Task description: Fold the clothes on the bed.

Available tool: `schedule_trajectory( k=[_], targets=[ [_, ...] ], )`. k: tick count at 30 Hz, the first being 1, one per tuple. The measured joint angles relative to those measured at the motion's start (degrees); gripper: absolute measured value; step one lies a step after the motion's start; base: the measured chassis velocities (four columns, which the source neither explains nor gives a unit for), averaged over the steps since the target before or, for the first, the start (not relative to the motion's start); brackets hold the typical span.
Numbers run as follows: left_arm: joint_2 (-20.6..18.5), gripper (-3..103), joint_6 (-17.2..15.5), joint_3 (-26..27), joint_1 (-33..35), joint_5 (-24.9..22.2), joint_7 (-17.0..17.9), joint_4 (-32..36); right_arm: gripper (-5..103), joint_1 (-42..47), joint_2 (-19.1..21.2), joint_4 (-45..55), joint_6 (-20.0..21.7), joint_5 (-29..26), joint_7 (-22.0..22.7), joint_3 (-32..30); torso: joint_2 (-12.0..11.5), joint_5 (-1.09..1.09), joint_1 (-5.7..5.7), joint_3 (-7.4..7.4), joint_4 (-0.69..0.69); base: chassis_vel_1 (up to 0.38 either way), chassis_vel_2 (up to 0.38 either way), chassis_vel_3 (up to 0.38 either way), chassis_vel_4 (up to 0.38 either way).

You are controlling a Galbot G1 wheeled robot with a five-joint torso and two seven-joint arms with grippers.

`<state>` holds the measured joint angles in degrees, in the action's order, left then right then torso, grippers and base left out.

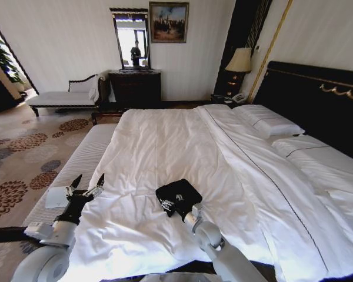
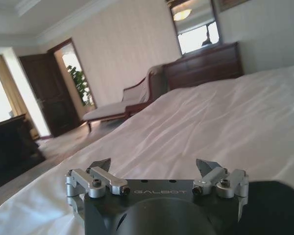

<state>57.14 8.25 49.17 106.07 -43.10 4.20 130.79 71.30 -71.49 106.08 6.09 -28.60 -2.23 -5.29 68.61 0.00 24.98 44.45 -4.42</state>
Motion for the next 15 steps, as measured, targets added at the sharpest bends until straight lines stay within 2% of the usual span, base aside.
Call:
schedule_trajectory(
  k=[1, 2, 4, 8, 9, 12, 15],
  targets=[
    [0.0, 100, 0.0, 0.0, 0.0, 0.0, 0.0, 0.0, 98, -0.4, -0.34, -1.03, -1.06, 0.19, 0.45, -0.93, 0.0, 0.0, 0.0, 0.0, 0.0, 0.0, 0.0, 0.0, 0.0],
    [0.0, 100, 0.0, 0.0, 0.0, 0.0, 0.0, 0.0, 99, -1.76, -0.98, -4.59, -4.58, 2.24, 1.04, -2.39, 0.0, 0.0, 0.0, 0.0, 0.0, 0.0, 0.0, 0.0, 0.0],
    [0.0, 100, 0.0, 0.0, 0.0, 0.0, 0.0, 0.0, 99, -2.27, -1.18, -6.08, -5.87, 3.52, 1.12, -2.76, 0.0, 0.0, 0.0, 0.0, 0.0, 0.0, 0.0, 0.0, 0.0],
    [0.0, 100, 0.0, 0.0, 0.0, 0.0, 0.0, 0.0, 100, -5.41, -3.19, -17.0, -14.41, 16.0, 1.07, -2.96, 0.0, 0.0, 0.0, 0.01, 0.0, 0.0, 0.0, 0.0, 0.0],
    [0.0, 100, 0.0, 0.0, 0.0, 0.0, 0.0, 0.0, 100, -5.41, -3.19, -17.0, -14.41, 16.0, 1.07, -2.96, 0.0, 0.0, 0.0, 0.01, 0.0, 0.0, 0.0, 0.0, 0.0],
    [0.0, 100, 0.0, 0.0, 0.0, 0.0, 0.0, 0.0, 100, -7.2, -5.94, -24.26, -18.81, 22.89, 1.05, -1.23, 0.0, 0.0, 0.0, 0.0, 0.0, 0.0, 0.0, 0.0, 0.0],
    [0.0, 100, 0.0, 0.0, 0.0, 0.0, 0.0, 0.0, 100, -8.33, -7.83, -28.02, -20.89, 26.02, 0.93, -0.42, 0.0, 0.0, 0.0, 0.0, 0.0, 0.0, 0.0, 0.0, 0.0]
  ],
)
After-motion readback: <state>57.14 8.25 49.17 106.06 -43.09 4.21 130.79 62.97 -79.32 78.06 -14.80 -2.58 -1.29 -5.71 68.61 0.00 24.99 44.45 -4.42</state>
